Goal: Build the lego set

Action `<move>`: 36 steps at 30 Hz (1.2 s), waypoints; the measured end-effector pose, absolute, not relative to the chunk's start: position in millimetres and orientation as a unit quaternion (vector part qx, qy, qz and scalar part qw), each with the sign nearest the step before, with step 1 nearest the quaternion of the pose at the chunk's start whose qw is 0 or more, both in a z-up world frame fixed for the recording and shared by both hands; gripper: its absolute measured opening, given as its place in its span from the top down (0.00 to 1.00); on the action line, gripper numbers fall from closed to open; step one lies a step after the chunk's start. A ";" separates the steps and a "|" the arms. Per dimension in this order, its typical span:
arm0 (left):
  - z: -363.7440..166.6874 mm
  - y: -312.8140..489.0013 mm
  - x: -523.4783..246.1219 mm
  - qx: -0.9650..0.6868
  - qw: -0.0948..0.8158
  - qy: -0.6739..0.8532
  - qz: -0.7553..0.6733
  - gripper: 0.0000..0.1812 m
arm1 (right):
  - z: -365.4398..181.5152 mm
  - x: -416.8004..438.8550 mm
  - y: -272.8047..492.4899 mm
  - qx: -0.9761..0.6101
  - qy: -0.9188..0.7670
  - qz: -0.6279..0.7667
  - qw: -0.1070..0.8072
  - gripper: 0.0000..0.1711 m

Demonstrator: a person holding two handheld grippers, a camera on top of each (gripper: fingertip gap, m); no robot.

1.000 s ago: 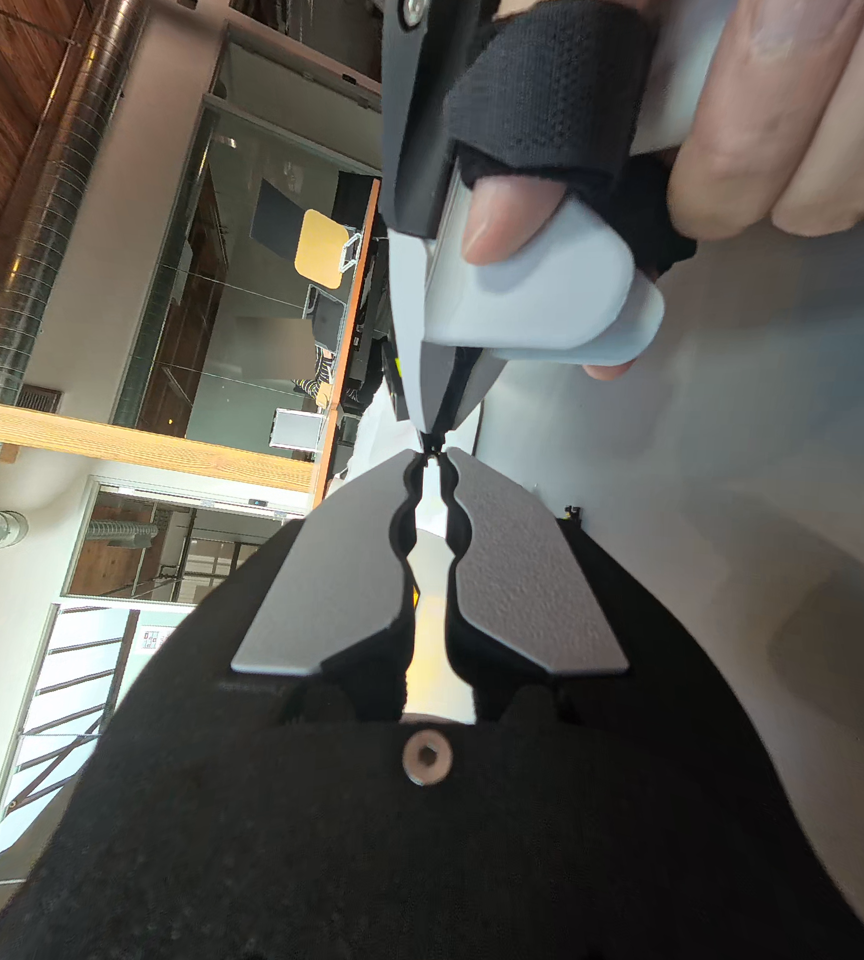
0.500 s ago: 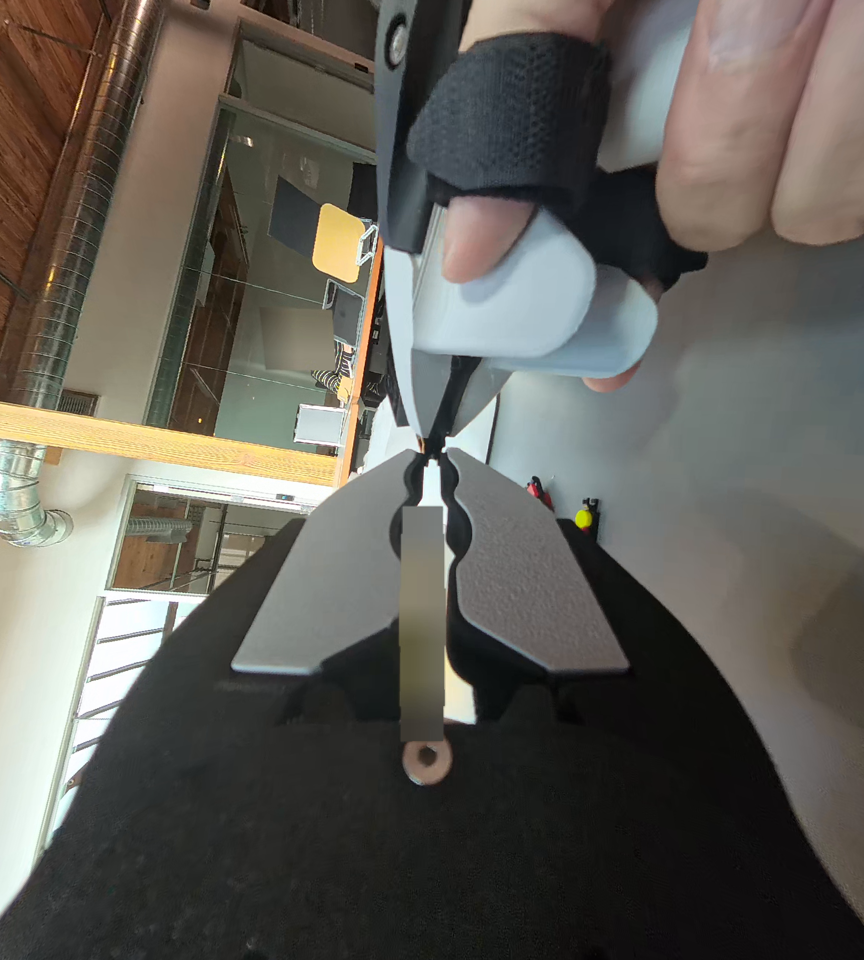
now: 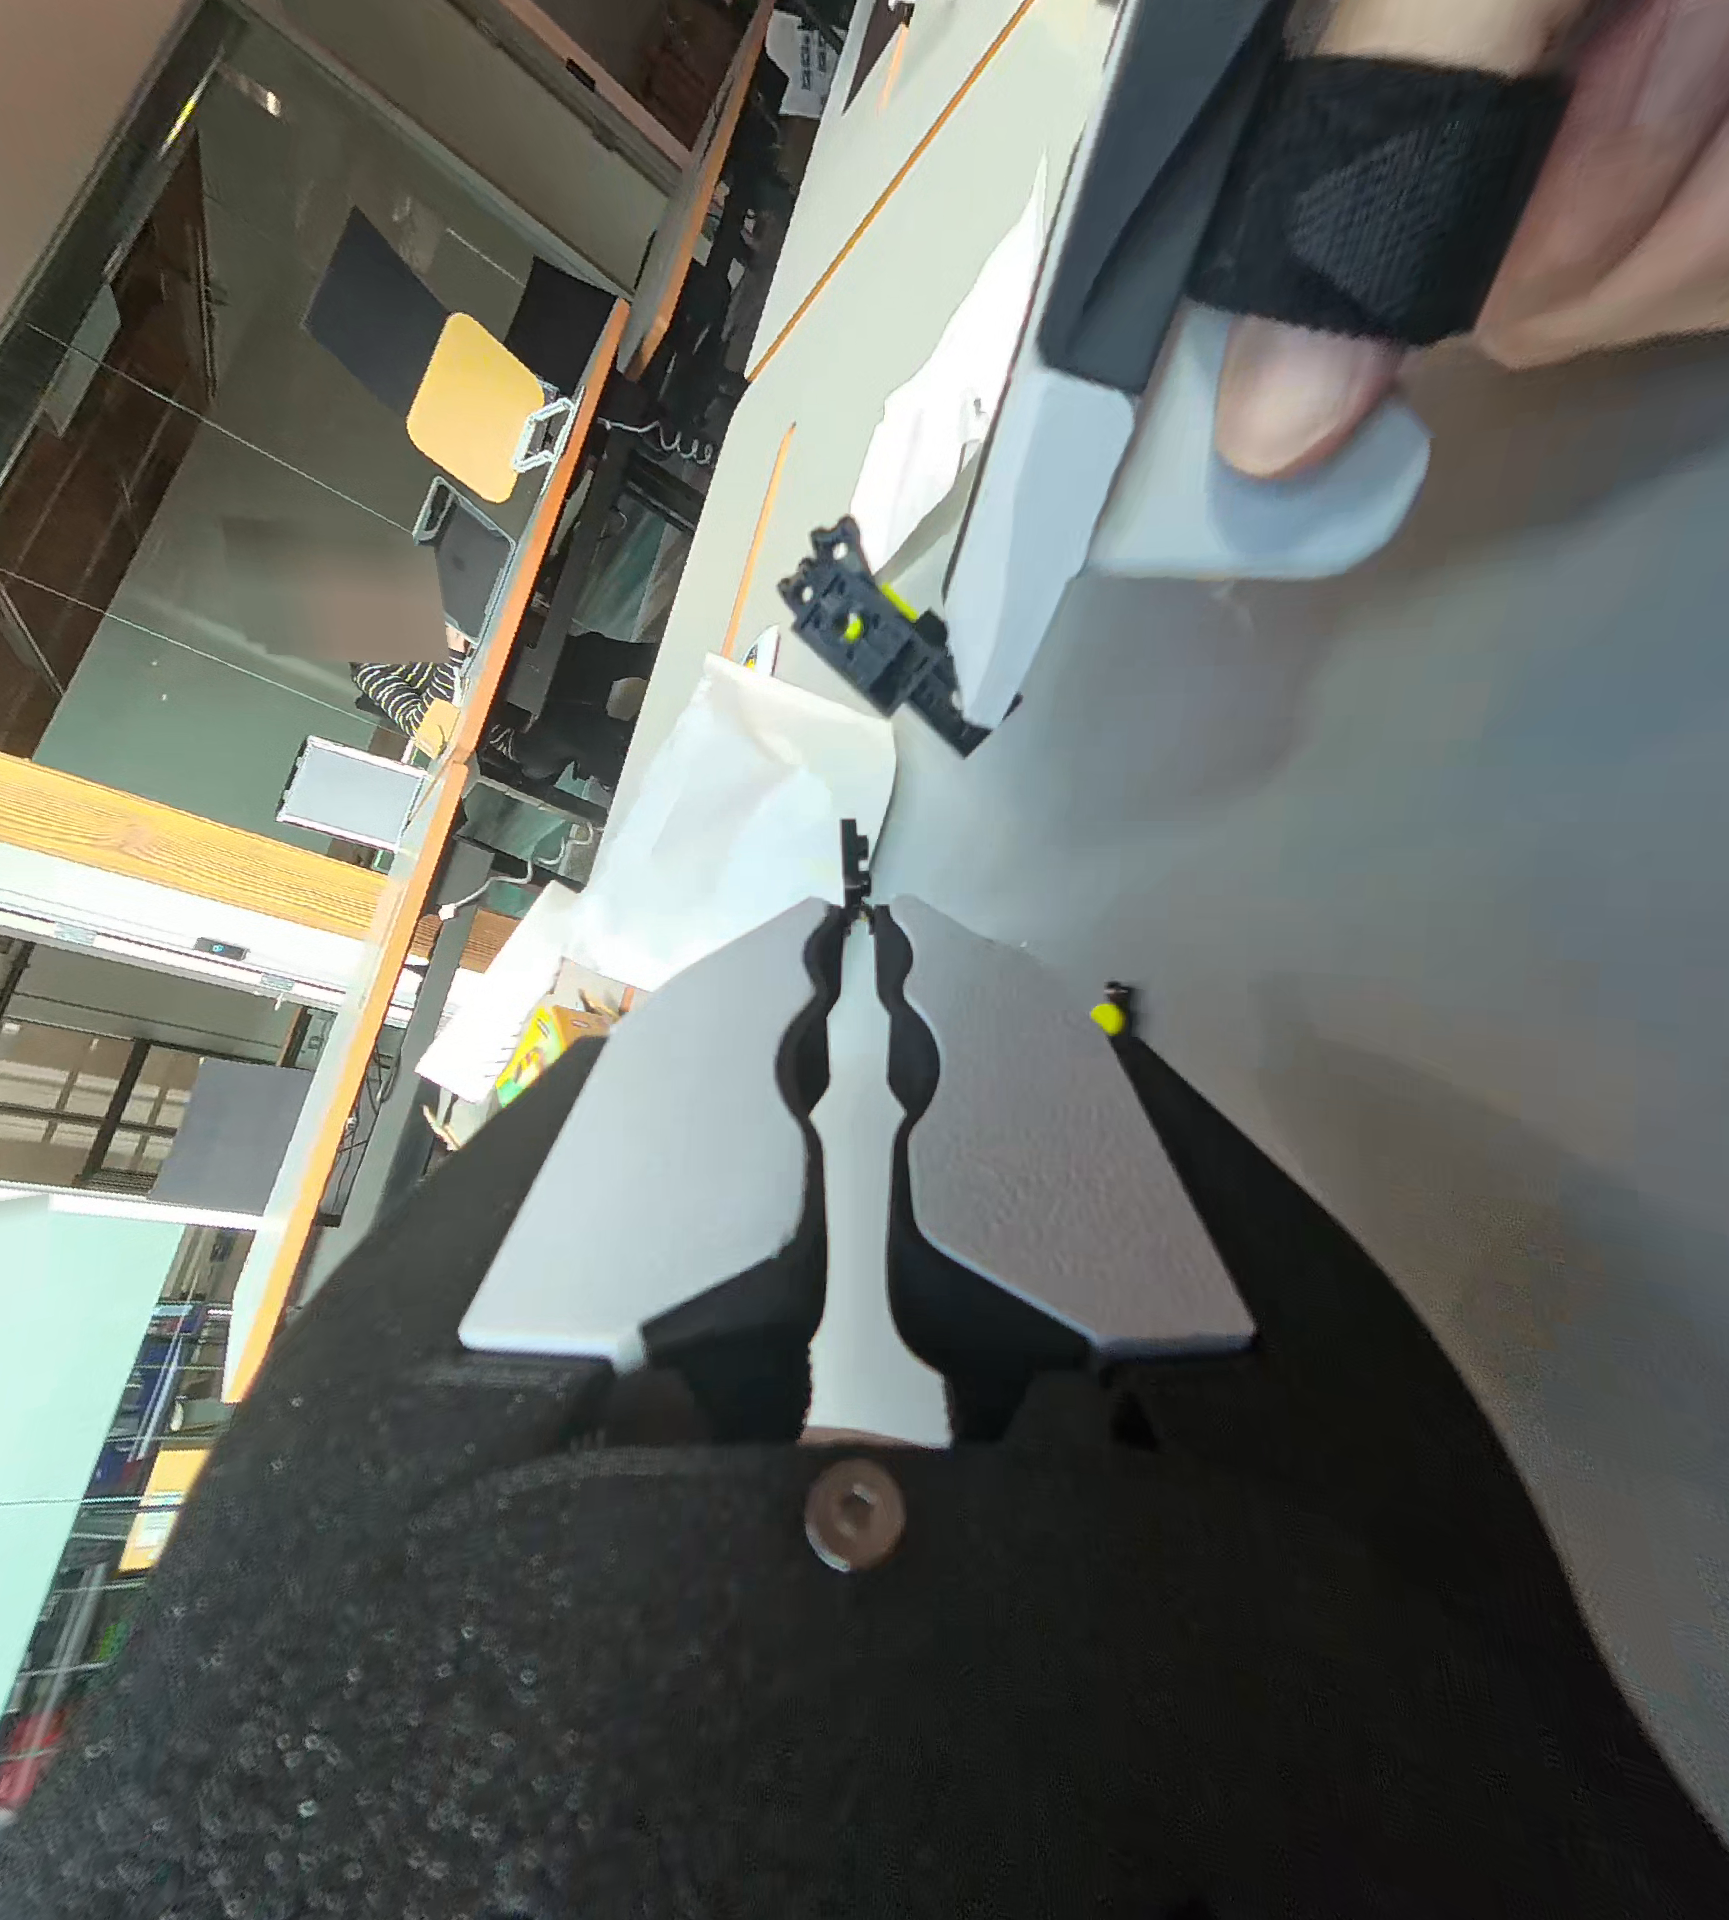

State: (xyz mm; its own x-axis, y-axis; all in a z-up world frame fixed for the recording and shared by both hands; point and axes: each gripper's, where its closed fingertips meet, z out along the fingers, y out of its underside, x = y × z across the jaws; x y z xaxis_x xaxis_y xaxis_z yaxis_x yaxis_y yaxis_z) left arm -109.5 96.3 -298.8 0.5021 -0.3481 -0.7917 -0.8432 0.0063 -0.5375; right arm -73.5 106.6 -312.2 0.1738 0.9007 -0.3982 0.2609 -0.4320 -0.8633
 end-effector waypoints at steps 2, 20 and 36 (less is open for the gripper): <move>-279.0 118.3 -125.7 -0.651 0.550 0.459 0.250 0.97 | -303.5 -67.9 130.2 -0.689 -0.436 0.459 0.353 0.97; -284.4 244.4 -145.4 -0.753 0.374 0.541 -0.004 0.94 | -288.3 -56.1 190.4 -0.680 -0.443 0.423 0.403 0.96; -241.0 112.9 -62.8 -0.593 0.632 0.476 -0.149 0.88 | -291.3 -45.4 154.1 -0.504 -0.682 0.120 0.516 0.97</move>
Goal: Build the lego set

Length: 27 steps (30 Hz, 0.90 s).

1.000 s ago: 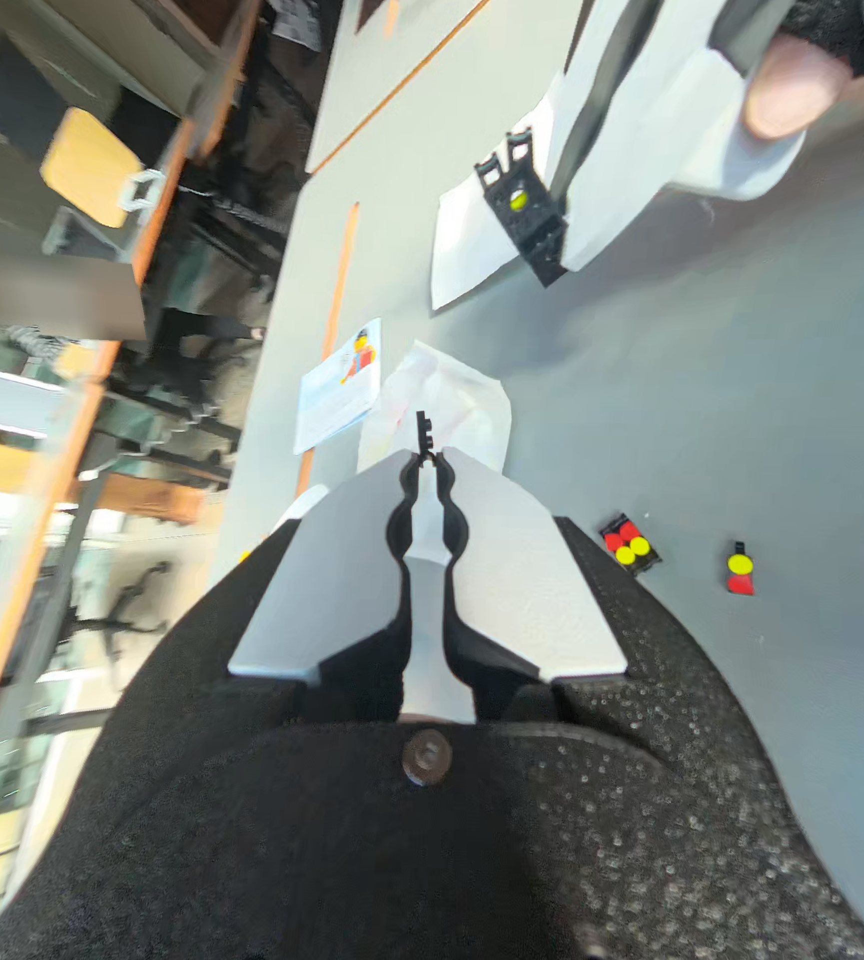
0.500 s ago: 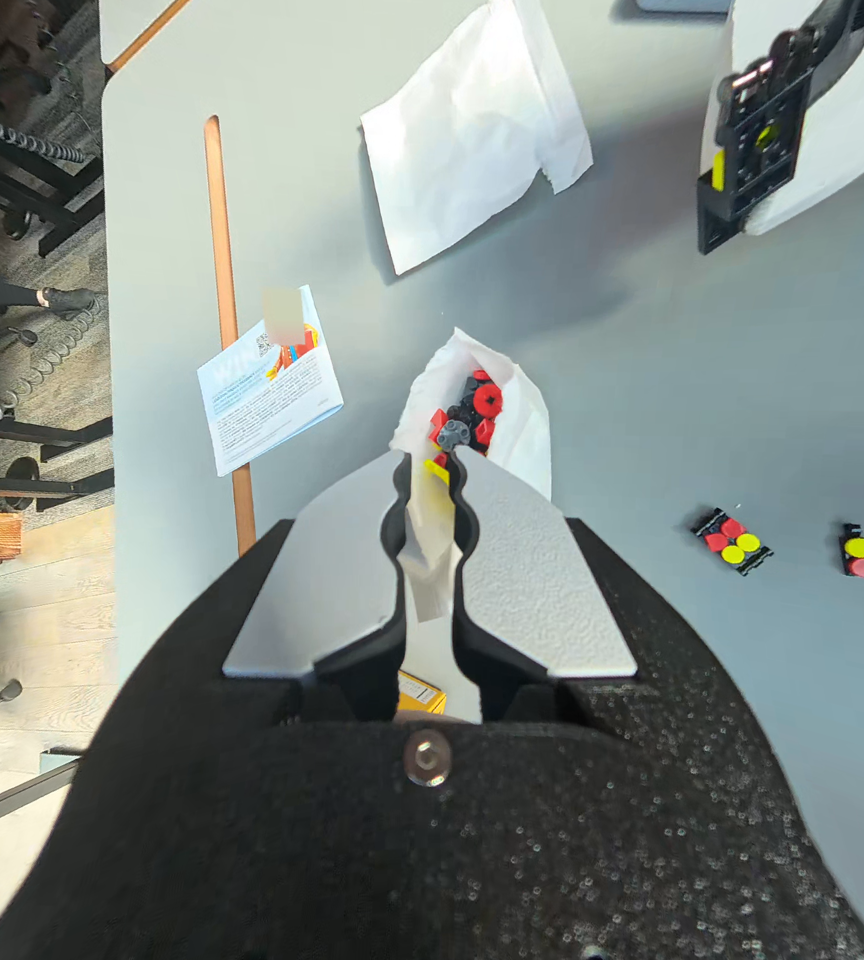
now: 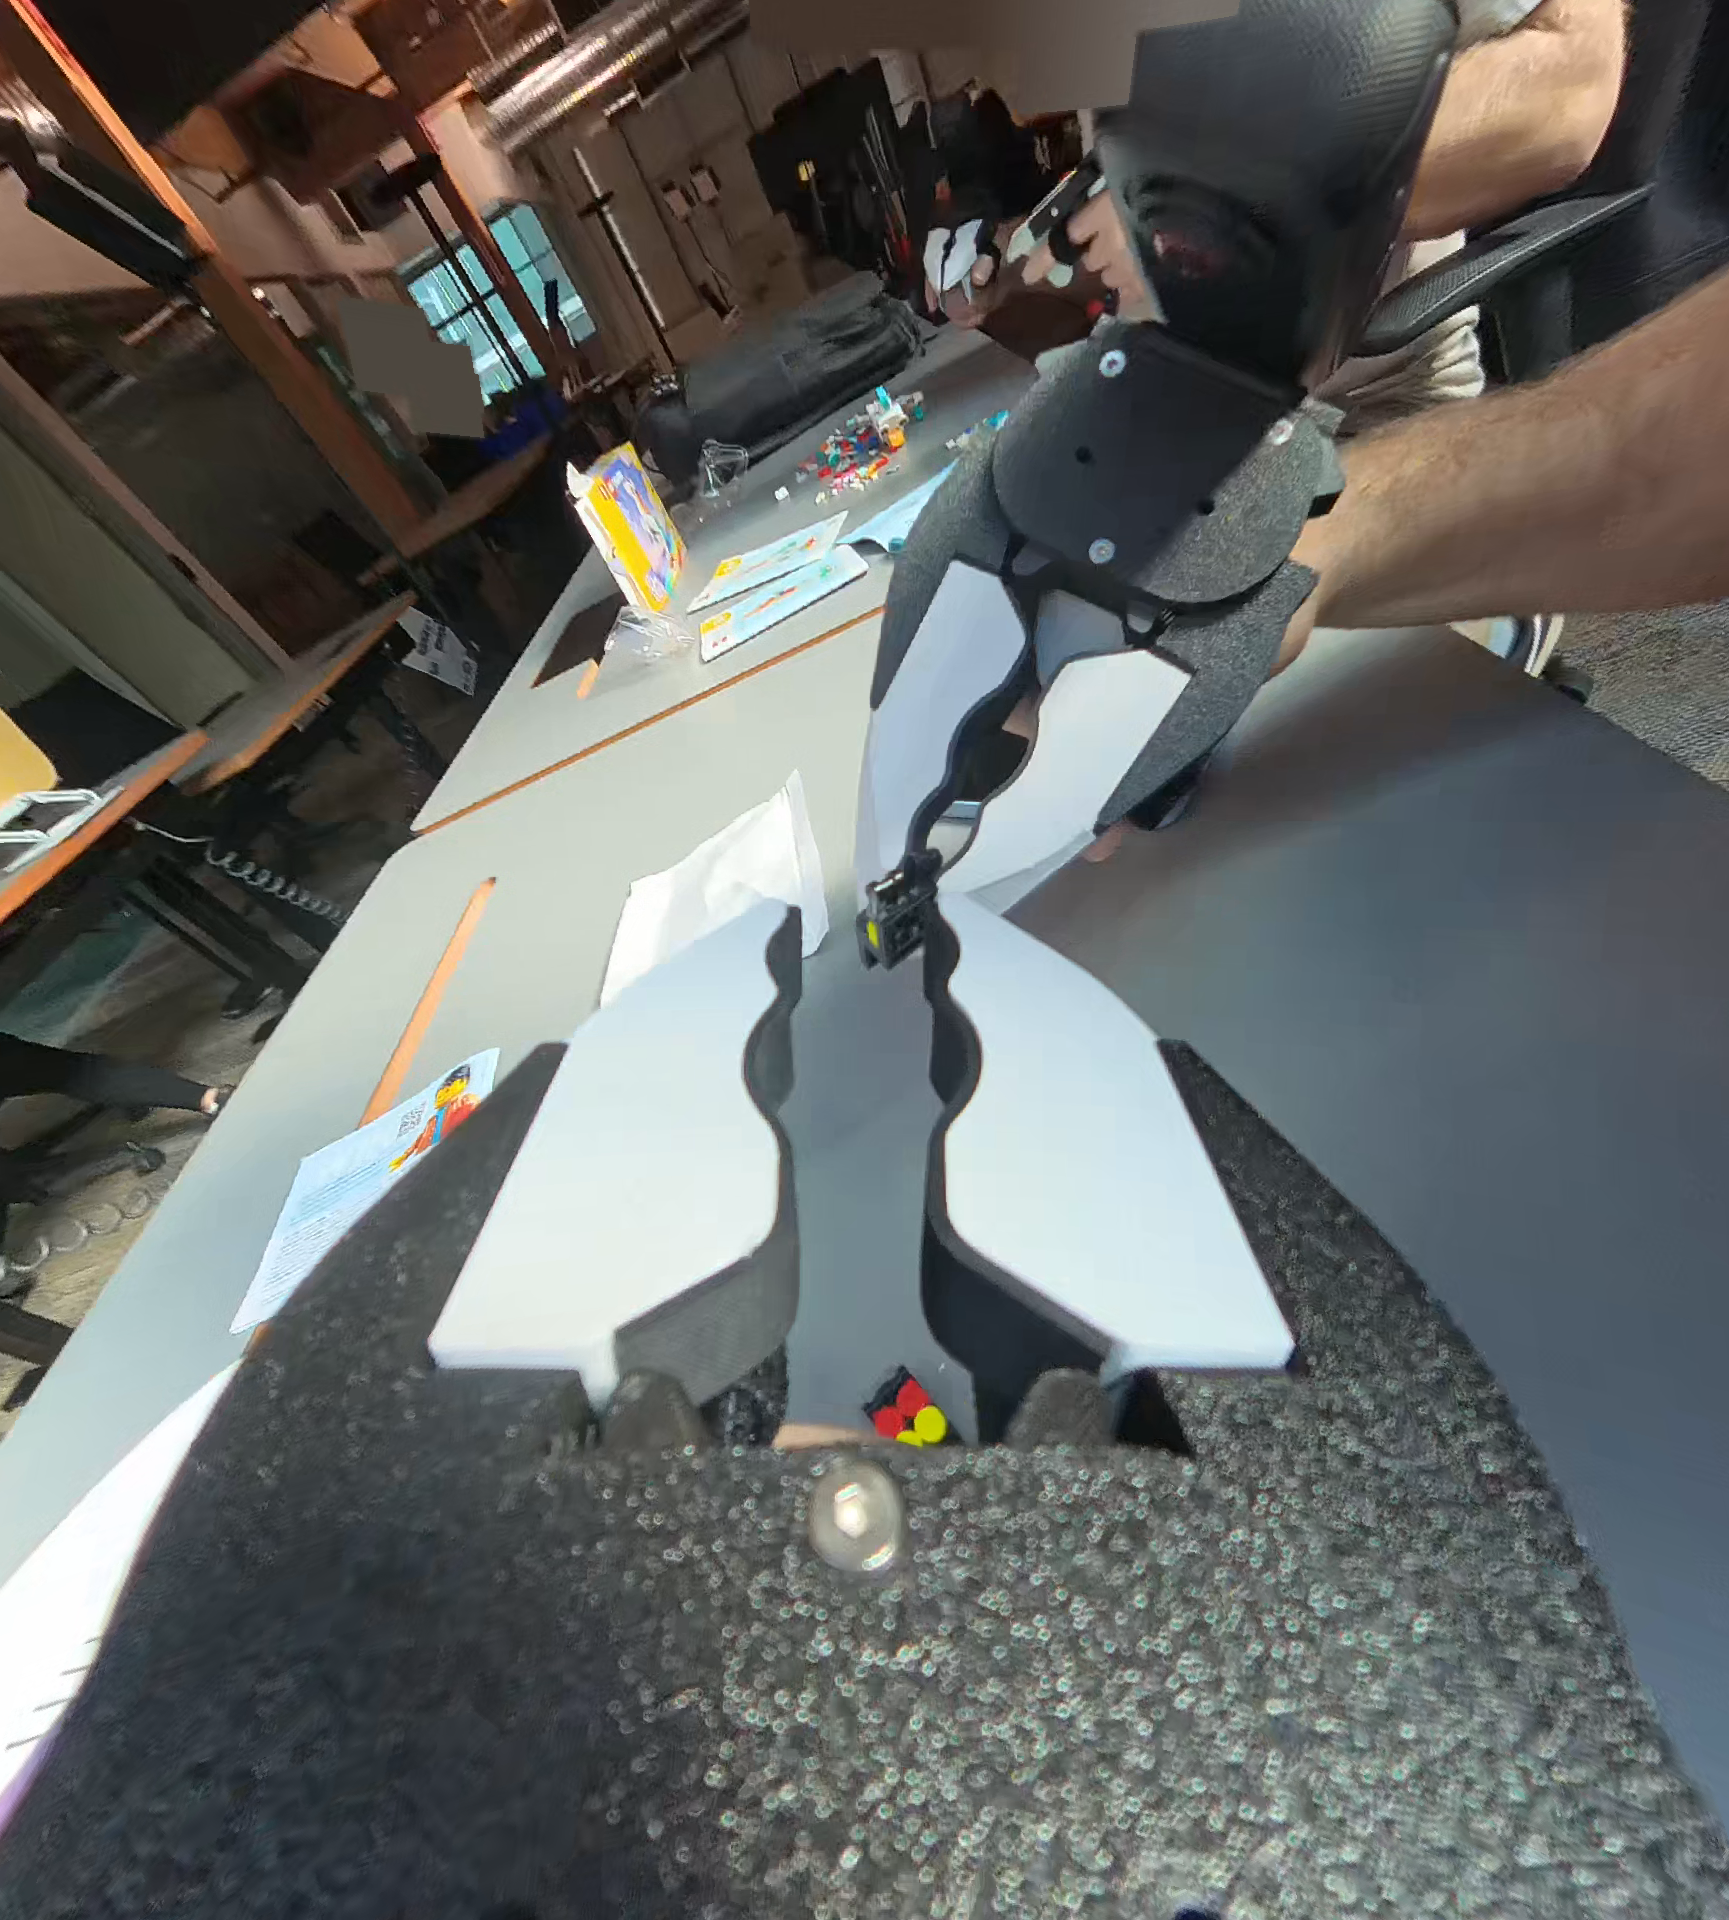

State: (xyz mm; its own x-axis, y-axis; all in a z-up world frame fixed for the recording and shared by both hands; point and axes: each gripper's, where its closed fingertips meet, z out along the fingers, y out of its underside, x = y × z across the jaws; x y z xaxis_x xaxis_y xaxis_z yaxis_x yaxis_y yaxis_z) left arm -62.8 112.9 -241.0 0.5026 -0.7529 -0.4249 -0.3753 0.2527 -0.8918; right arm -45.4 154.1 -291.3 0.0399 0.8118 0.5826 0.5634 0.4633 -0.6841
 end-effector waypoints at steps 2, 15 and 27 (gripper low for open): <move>-249.8 102.4 -56.2 -0.582 0.637 0.493 -0.114 0.88 | -296.3 -45.6 140.0 -0.448 -0.728 0.069 0.514 0.96; -274.1 75.6 -30.0 -0.557 0.569 0.596 -0.102 0.94 | -304.5 -32.3 112.3 -0.325 -0.850 -0.028 0.414 0.96; -302.6 66.5 -22.1 -0.587 0.489 0.637 -0.108 0.95 | -314.3 -32.6 103.3 -0.291 -0.884 -0.066 0.361 0.97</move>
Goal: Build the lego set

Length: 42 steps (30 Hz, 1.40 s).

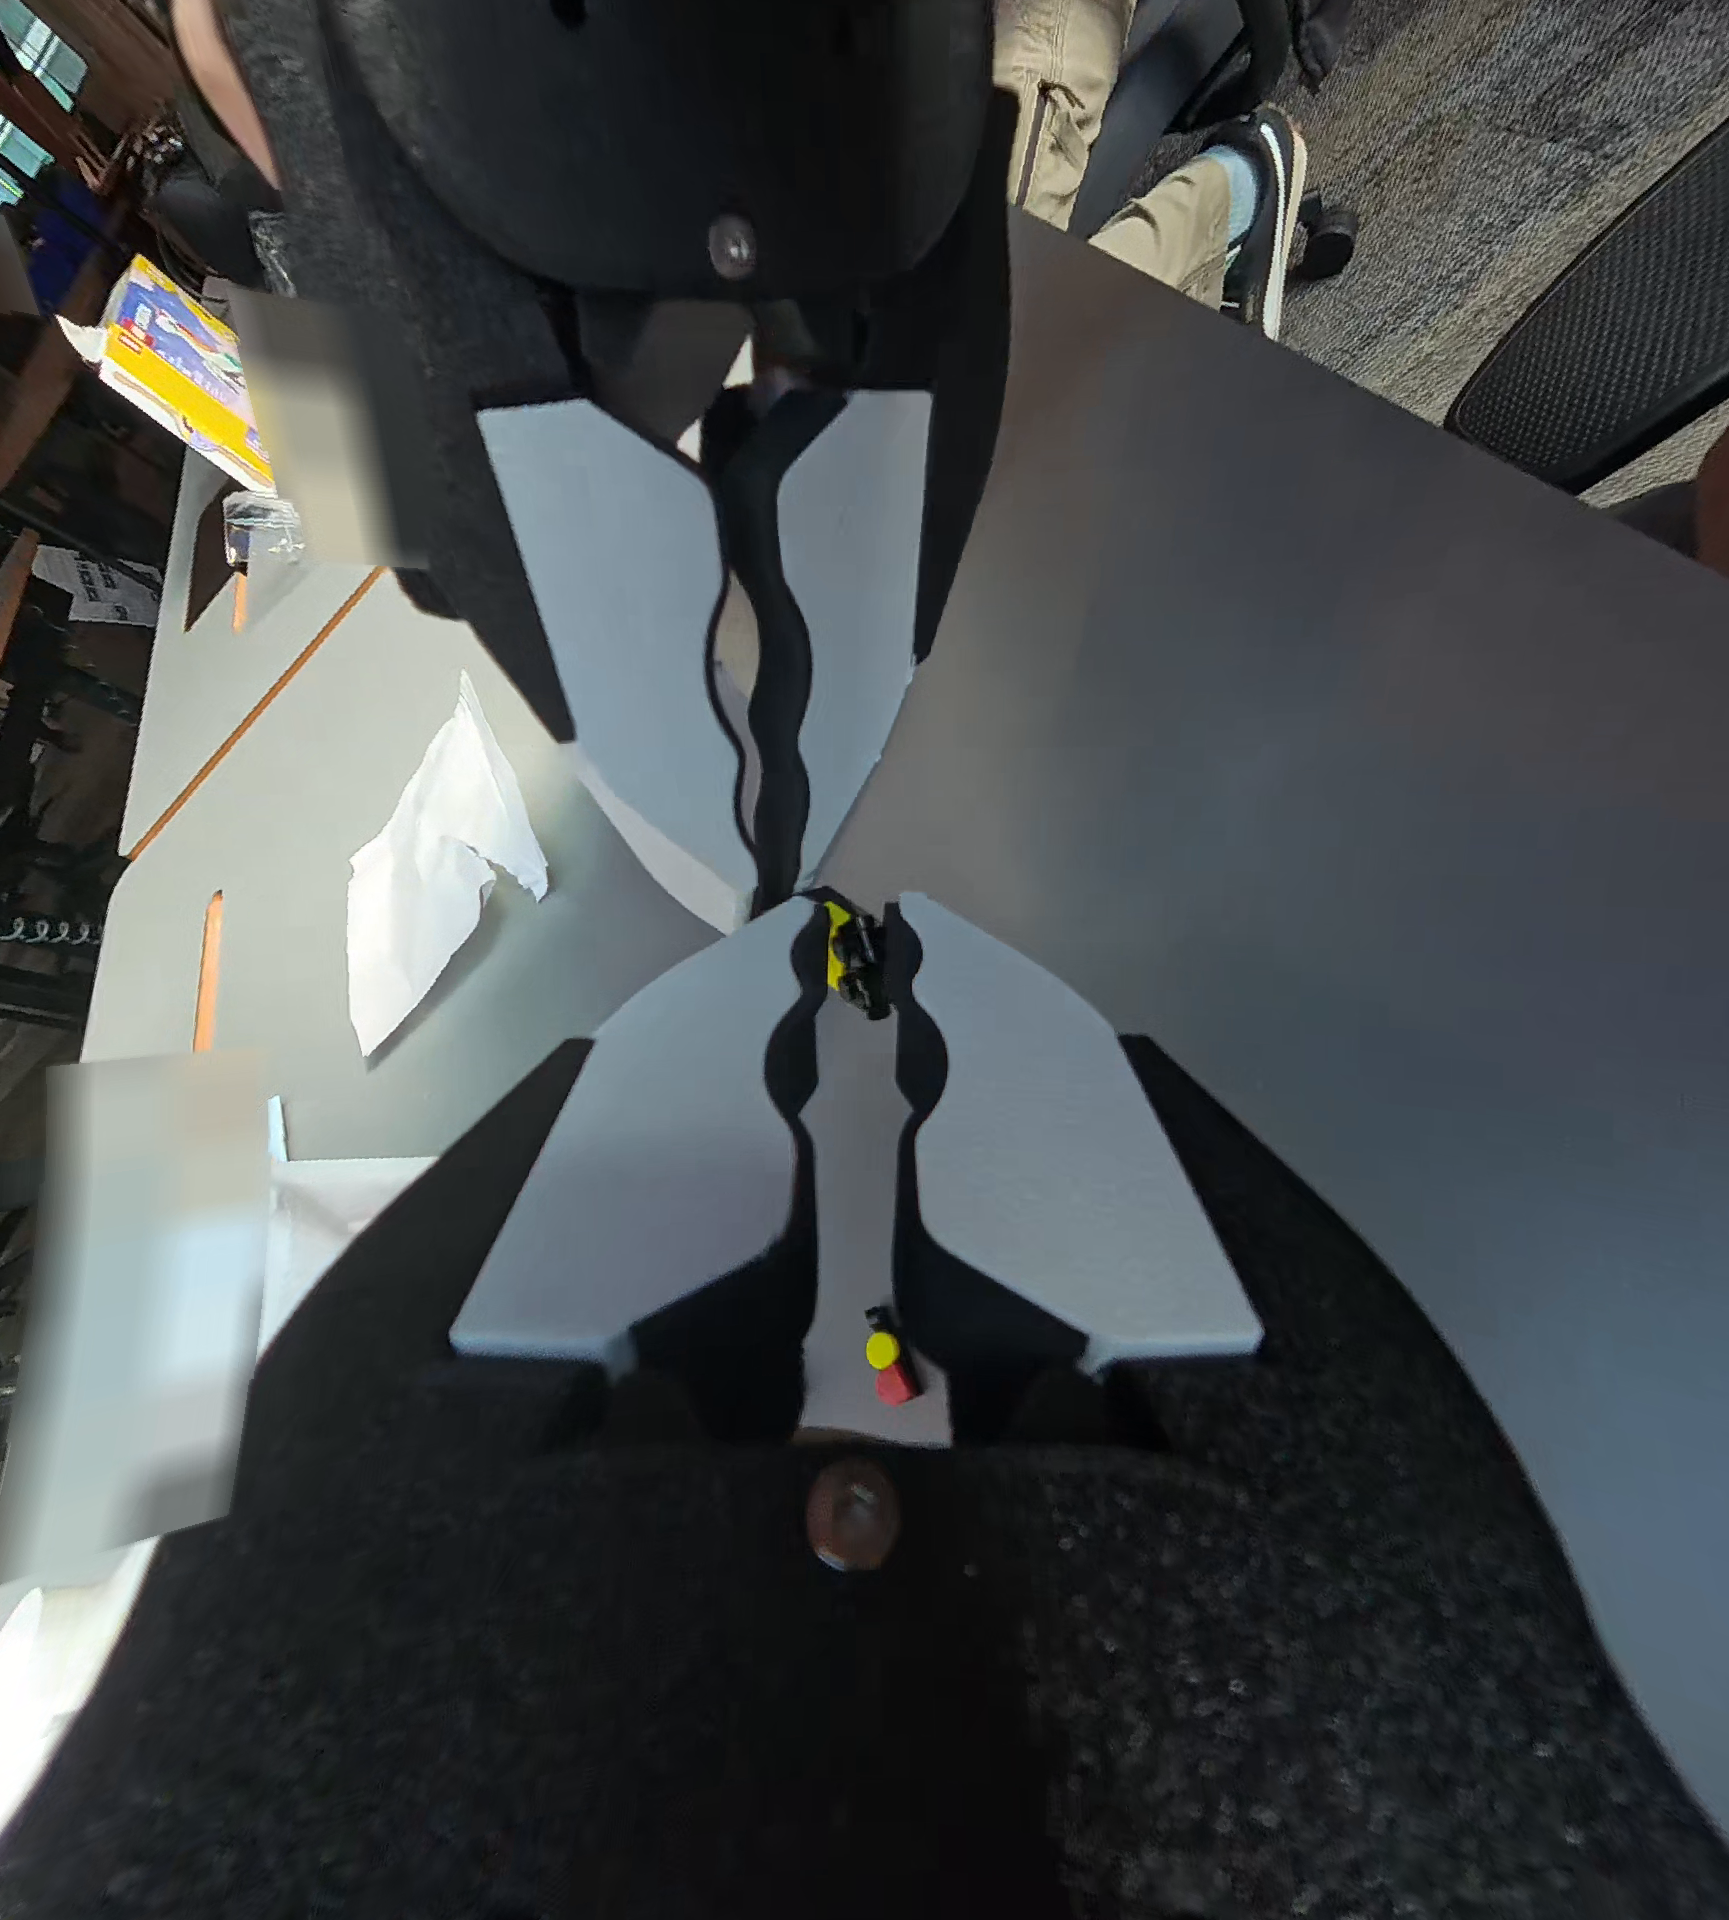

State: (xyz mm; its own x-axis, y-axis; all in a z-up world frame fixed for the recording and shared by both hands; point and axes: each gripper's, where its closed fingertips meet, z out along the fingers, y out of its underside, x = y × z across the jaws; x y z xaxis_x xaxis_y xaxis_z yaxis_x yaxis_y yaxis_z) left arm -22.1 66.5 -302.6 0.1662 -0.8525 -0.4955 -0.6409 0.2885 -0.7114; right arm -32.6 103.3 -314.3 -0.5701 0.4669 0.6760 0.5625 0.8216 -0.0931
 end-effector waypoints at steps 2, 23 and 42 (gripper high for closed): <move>-301.1 62.6 -22.7 -0.601 0.481 0.618 -0.161 0.96 | -316.2 -34.1 99.9 -0.268 -0.885 -0.074 0.374 0.97; -315.3 61.6 -24.0 -0.610 0.495 0.595 -0.169 0.93 | -330.6 -25.0 104.2 -0.258 -0.896 -0.089 0.349 0.97; -303.7 46.4 -18.0 -0.629 0.446 0.467 -0.433 0.99 | -322.2 -25.9 88.0 -0.109 -0.884 -0.144 0.431 0.97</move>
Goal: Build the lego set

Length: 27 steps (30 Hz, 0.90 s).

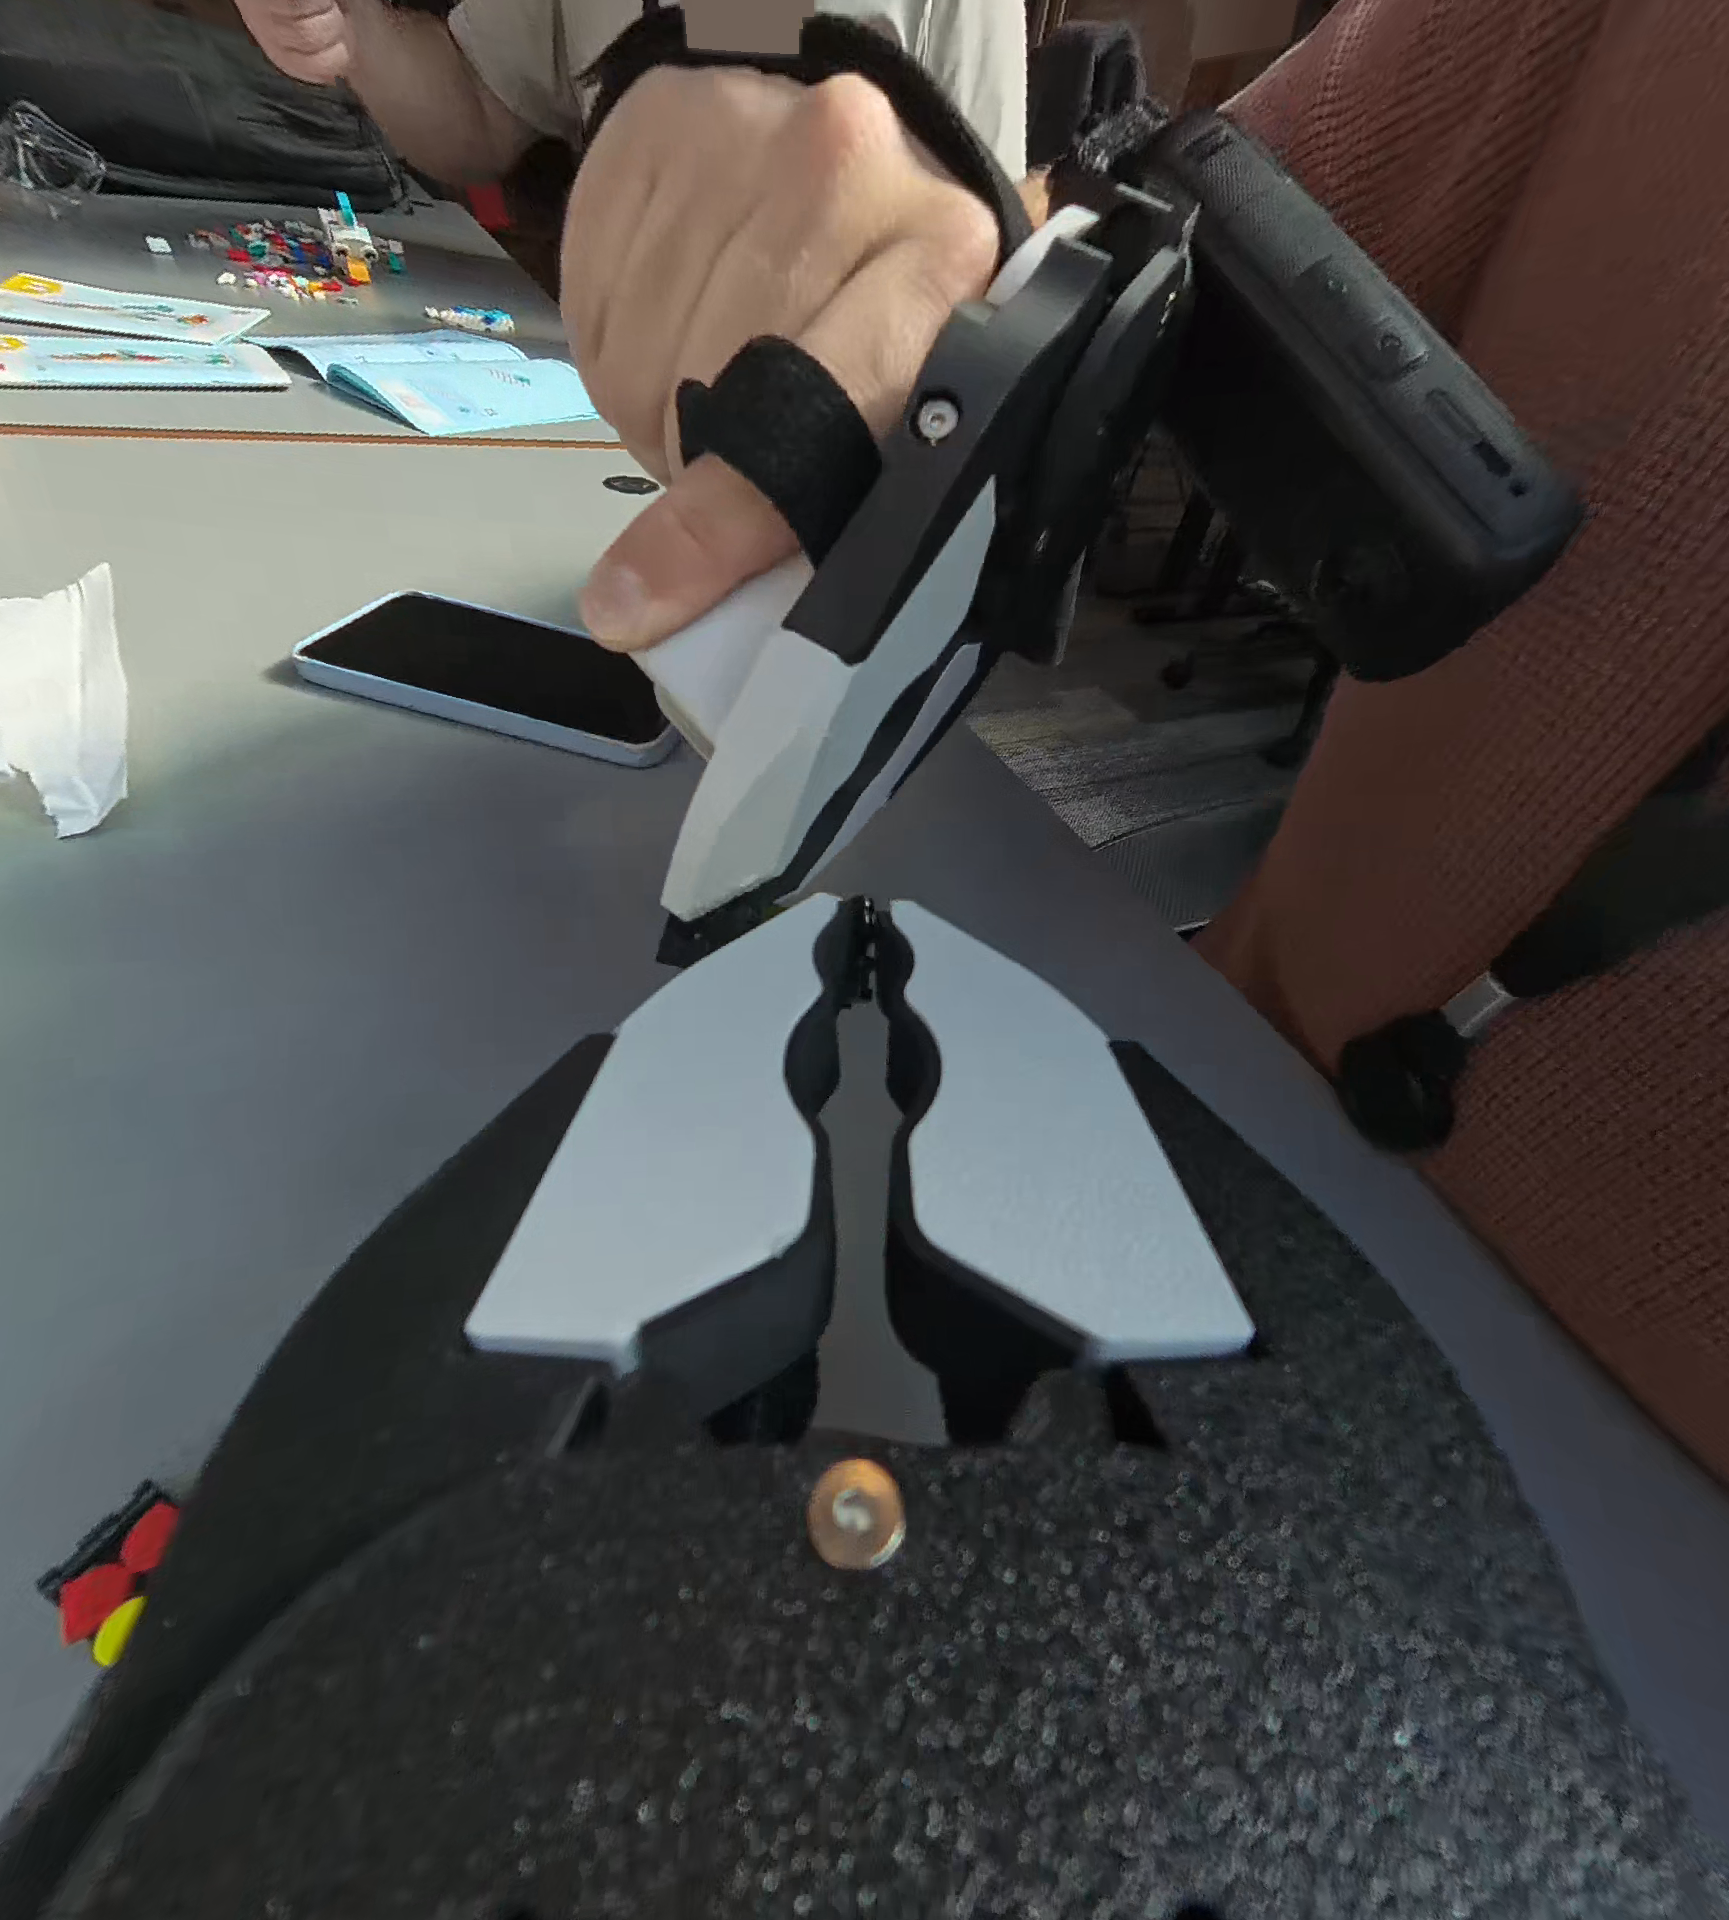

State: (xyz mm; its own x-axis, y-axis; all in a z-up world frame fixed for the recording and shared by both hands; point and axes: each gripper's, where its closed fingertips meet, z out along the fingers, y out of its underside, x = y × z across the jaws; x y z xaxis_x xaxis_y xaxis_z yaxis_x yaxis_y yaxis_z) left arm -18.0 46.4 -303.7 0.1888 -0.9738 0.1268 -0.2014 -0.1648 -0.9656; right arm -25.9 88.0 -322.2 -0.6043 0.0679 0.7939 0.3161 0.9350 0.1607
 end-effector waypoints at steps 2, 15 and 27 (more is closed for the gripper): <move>-301.5 46.1 -16.4 -0.631 0.452 0.484 -0.404 0.98 | -320.5 -25.0 87.3 -0.108 -0.880 -0.135 0.442 0.97; -339.3 56.4 -27.9 -0.630 0.445 0.632 -0.077 0.93 | -336.3 -15.3 84.2 -0.262 -0.891 0.002 0.370 0.98; -361.7 51.5 -24.8 -0.649 0.381 0.650 -0.105 0.98 | -379.6 -11.0 68.0 -0.423 -0.858 0.155 0.247 0.80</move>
State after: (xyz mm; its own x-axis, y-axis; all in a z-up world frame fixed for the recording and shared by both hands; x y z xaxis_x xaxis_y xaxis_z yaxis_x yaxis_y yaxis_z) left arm -24.8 51.5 -361.7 0.1341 -0.9235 -0.3595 -0.7640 0.1346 -0.6310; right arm -11.0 68.0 -379.6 -0.5200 0.8023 0.2932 0.6496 0.5943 -0.4742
